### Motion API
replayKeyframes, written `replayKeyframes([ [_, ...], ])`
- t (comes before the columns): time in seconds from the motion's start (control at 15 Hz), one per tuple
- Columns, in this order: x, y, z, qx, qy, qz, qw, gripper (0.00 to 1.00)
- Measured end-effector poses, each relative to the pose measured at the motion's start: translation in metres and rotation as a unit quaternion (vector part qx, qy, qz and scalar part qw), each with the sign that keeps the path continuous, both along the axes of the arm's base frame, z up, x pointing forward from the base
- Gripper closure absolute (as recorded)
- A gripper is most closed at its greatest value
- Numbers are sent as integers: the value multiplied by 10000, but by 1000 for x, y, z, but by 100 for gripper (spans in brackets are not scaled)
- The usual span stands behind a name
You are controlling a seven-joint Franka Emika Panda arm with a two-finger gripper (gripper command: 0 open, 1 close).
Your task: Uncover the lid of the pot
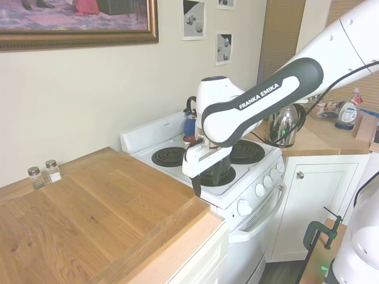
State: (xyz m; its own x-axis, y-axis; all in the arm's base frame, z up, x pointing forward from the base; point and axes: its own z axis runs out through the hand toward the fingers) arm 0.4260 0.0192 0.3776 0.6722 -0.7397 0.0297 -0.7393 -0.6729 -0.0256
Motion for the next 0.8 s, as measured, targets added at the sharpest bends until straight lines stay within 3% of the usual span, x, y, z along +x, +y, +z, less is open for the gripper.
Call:
replayKeyframes([
  [0.47,-11,7,18,1,-228,95,9997,0],
  [0.8,-26,-15,64,165,-809,-347,9960,0],
])
